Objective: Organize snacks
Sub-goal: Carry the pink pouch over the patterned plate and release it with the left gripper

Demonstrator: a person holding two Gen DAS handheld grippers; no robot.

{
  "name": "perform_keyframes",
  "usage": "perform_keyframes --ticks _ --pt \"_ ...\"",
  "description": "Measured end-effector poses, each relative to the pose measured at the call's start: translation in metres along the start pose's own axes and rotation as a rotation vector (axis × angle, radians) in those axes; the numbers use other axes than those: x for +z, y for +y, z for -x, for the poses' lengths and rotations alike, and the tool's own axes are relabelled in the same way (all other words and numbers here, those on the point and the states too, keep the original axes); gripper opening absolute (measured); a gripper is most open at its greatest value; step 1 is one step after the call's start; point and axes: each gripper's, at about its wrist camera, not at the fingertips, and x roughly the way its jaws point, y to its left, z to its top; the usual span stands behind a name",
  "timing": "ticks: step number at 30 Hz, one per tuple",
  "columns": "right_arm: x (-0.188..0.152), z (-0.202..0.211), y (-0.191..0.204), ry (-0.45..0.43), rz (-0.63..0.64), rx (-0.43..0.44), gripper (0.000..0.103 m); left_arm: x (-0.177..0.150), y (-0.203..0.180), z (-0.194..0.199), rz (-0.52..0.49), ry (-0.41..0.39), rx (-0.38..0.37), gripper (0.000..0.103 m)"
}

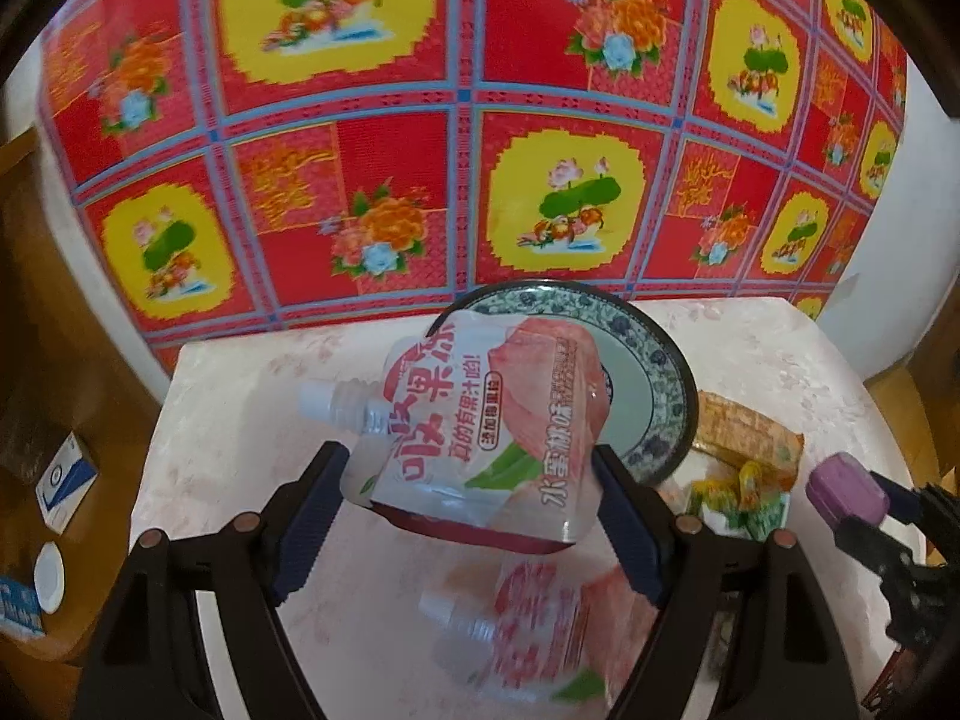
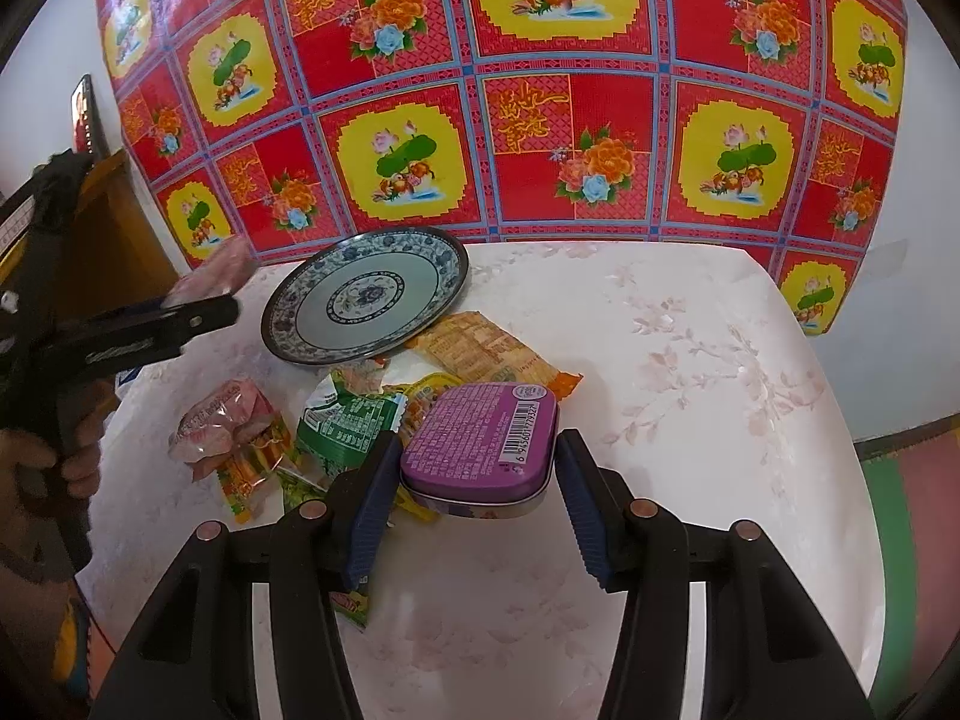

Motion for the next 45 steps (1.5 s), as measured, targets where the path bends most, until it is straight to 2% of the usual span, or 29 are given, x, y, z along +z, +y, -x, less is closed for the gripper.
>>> perform_keyframes --ticks 6,21,24,25,26,36,45 --pt "0.002 0.000 -0.001 -0.001 -0.003 0.003 0.054 0.014 -0.012 -0.027 -0.059 0.026 0.030 0.084" --pt "0.017 -0.009 0.003 -0.009 0.032 0.022 0.053 0.021 -0.020 -0.074 -0.074 0.103 0.058 0.084" --pt "0.019 -0.014 0.004 0.000 0.036 0.028 0.050 0.021 -0.023 -0.079 -0.080 0.115 0.057 0.084" --pt "0.020 -0.015 0.004 0.003 0.036 0.030 0.047 0.021 -0.024 -0.080 -0.081 0.118 0.057 0.084" --pt "0.021 -0.016 0.004 0.005 0.037 0.033 0.040 0.020 -0.024 -0.081 -0.082 0.120 0.058 0.084" --pt "0.024 -0.024 0.004 0.016 0.034 0.033 0.039 0.021 -0.023 -0.083 -0.080 0.133 0.043 0.085" --pt "0.022 -0.025 -0.005 0.068 0.022 0.017 0.042 0.024 -0.019 -0.070 -0.059 0.115 0.019 0.093"
